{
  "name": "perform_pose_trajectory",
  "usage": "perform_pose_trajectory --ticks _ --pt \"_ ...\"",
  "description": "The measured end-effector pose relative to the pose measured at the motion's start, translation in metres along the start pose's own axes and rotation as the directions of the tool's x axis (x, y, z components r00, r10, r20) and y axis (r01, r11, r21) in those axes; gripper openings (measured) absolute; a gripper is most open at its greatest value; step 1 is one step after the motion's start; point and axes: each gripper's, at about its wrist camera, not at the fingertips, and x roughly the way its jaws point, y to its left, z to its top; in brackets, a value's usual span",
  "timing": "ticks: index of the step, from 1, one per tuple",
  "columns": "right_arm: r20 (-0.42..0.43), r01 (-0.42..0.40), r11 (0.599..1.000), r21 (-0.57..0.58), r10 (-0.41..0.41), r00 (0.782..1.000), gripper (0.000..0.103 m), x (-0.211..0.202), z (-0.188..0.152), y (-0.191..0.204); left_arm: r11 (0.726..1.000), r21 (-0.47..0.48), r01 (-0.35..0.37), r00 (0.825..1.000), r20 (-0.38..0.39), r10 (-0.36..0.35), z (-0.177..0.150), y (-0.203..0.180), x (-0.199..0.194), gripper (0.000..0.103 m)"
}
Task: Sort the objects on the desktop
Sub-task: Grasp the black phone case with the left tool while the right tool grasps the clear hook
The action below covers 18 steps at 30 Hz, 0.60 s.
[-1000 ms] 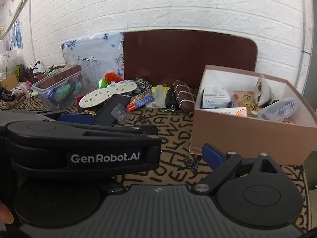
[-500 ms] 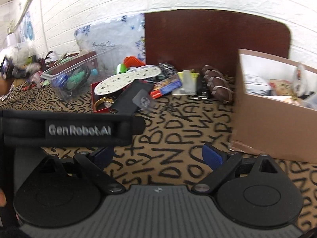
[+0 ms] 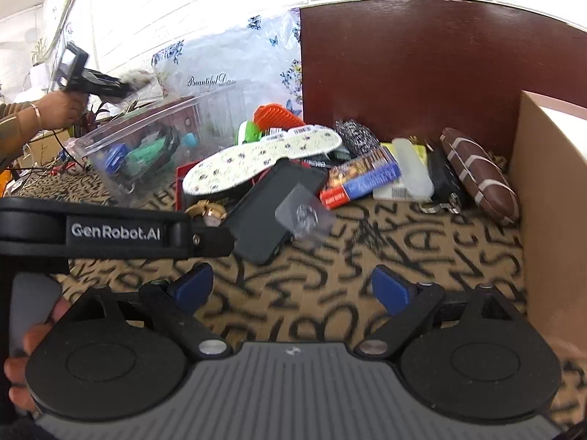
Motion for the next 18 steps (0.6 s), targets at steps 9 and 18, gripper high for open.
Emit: perform_pose_trajectory --ticks 9,18 --pt "-0.03 -0.005 1.0 0.011 0.005 1.0 0.073 0.061 0.018 -0.008 0.999 -0.018 -0.032 0.999 0.029 0.032 0.026 0.011 0.05 0.051" --pt "-0.056 -0.035 0.995 0.095 0.04 0.998 0.034 0.089 0.02 -0.025 0.998 0.054 -0.028 0.999 -0.023 0.029 0.035 0.004 0.082 0.017"
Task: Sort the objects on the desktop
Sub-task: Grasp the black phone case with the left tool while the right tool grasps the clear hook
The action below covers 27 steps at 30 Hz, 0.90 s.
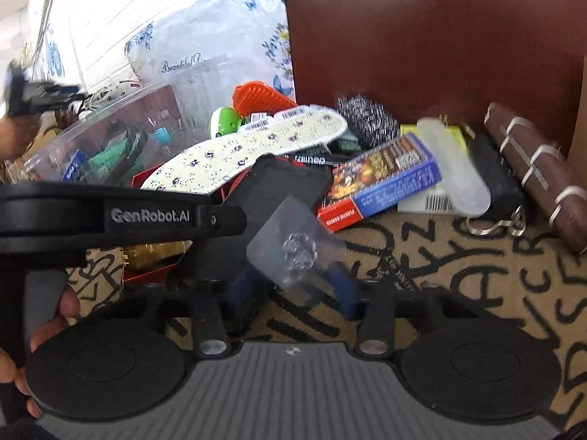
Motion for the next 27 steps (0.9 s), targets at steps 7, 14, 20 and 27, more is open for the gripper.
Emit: perform_pose_trajectory --ticks 7,14,20,27 --pt "-0.015 -0.026 0.999 0.033 0.027 1.0 0.013 -0.015 -0.007 -0.007 0.996 0.086 0.009 1.0 -0.01 -0.009 -0.014 -0.018 -0.019 0.01" --pt "-0.055 -0.023 0.996 0.083 0.028 0.998 0.01 -0.059 -0.034 -0.018 0.991 0.098 0.091 0.995 -0.06 -0.086 -0.039 -0.033 -0.051 0.006" --pt "-0.065 0.005 0.998 0.065 -0.001 0.998 0.01 -0.125 -0.073 -0.02 0.973 0.145 0.178 0.979 -0.127 -0.16 -0.081 -0.06 -0.087 0.006" --pt "-0.047 0.053 0.993 0.106 -0.048 0.998 0.01 -0.197 -0.117 -0.026 0.955 0.104 0.278 0.941 -0.231 -0.249 -0.129 -0.08 -0.112 0.008"
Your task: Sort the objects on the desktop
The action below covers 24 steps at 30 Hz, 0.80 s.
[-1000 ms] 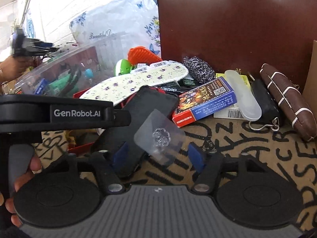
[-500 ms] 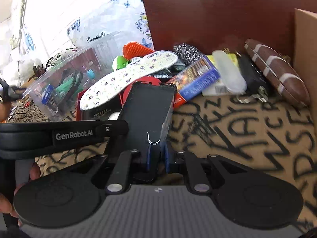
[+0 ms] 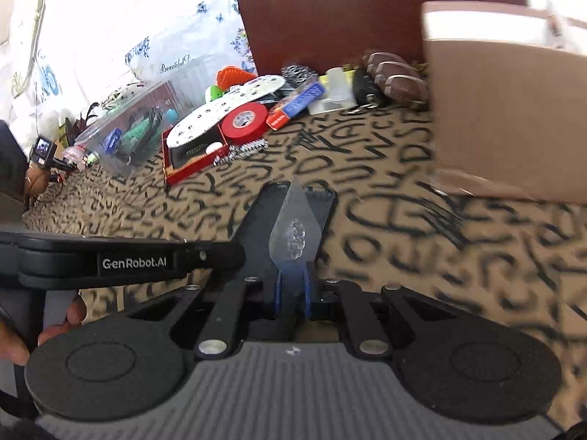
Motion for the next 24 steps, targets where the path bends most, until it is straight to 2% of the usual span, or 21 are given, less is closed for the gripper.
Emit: perform_pose_trajectory --ticks 5,8,9,12,15,19,22,24 --pt "0.0 0.02 1.0 -0.01 -0.02 1.0 0.011 -0.016 -0.011 -0.001 1.0 0.017 -0.003 1.0 -0.003 0.003 -0.005 -0.012 -0.001 0.013" --pt "0.001 0.044 0.999 -0.018 -0.044 0.999 0.012 -0.016 -0.012 -0.003 1.0 0.012 0.006 1.0 -0.005 -0.006 -0.006 -0.013 0.0 0.031" --pt "0.002 0.046 0.999 -0.019 -0.046 0.999 0.012 -0.014 -0.011 -0.002 1.0 0.007 0.011 1.0 -0.004 -0.011 -0.008 -0.014 -0.001 0.032" --pt "0.007 0.067 0.997 -0.043 -0.067 0.998 0.012 -0.011 -0.01 0.001 0.999 0.038 0.0 1.0 -0.002 0.0 -0.008 -0.019 -0.001 0.028" --pt "0.021 0.079 0.993 -0.086 -0.077 0.997 0.014 -0.01 -0.008 0.004 0.999 0.045 -0.007 1.0 -0.004 0.007 -0.006 -0.02 -0.001 0.019" --pt "0.037 0.098 0.983 -0.159 -0.093 0.995 0.021 -0.008 -0.006 0.009 0.999 0.034 -0.006 1.0 -0.006 0.007 -0.004 -0.018 0.001 0.014" --pt "0.02 0.069 0.975 -0.209 -0.067 0.998 0.021 -0.004 -0.004 0.01 0.999 0.038 -0.007 1.0 -0.005 0.007 -0.001 -0.017 0.002 0.009" --pt "0.007 0.054 0.966 -0.252 -0.054 0.999 0.034 0.0 -0.004 0.015 0.999 0.037 -0.001 1.0 -0.008 0.002 0.001 -0.016 0.003 0.009"
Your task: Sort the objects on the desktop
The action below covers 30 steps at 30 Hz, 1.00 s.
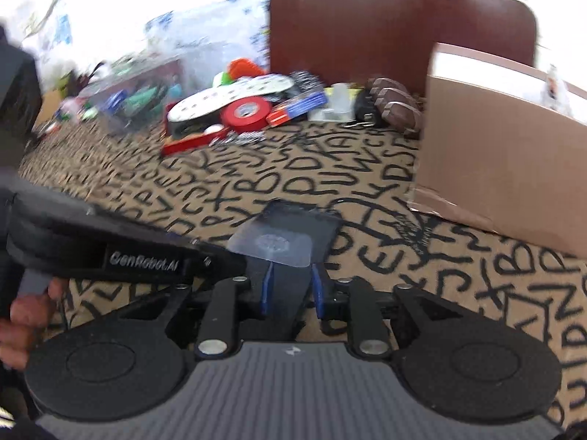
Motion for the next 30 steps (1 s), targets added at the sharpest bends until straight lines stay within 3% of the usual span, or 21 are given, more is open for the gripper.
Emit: perform_pose_trajectory --ticks 1,7,15,16,18,19,20,30 --pt "-0.001 -0.002 1.0 -0.018 0.002 1.0 0.045 0.001 0.001 0.002 1.0 -0.004 0.002 1.0 0.0 -0.002 0.001 0.001 0.0 0.009" --pt "-0.007 -0.03 0.996 -0.085 0.029 1.0 0.048 0.003 0.006 0.01 0.999 -0.042 0.023 1.0 -0.004 -0.023 0.003 0.007 0.002 0.008" --pt "0.013 0.004 0.995 -0.105 -0.002 1.0 0.048 0.021 0.011 0.004 0.999 -0.043 0.022 1.0 0.009 -0.022 0.006 0.01 0.0 0.004" --pt "0.015 0.0 0.996 -0.09 0.001 1.0 0.047 0.022 0.011 0.003 0.999 -0.049 0.025 1.0 0.009 -0.024 0.007 0.01 0.0 0.005" --pt "0.023 0.015 0.998 -0.061 -0.014 1.0 0.032 0.021 0.01 -0.002 0.998 -0.059 0.033 0.999 0.01 -0.032 0.007 0.012 0.0 0.005" --pt "0.02 0.01 0.999 -0.041 -0.009 1.0 0.018 0.02 0.011 -0.006 0.997 -0.063 0.035 0.999 0.009 -0.035 0.007 0.012 0.0 0.005" --pt "0.008 -0.009 1.0 -0.01 0.009 1.0 0.015 0.02 0.011 -0.009 0.997 -0.067 0.033 0.999 0.008 -0.033 0.007 0.013 0.0 0.005" --pt "0.003 -0.01 1.0 0.026 0.01 1.0 0.012 -0.011 -0.002 -0.004 0.997 -0.075 0.031 1.0 -0.002 -0.031 0.005 0.013 0.0 0.005"
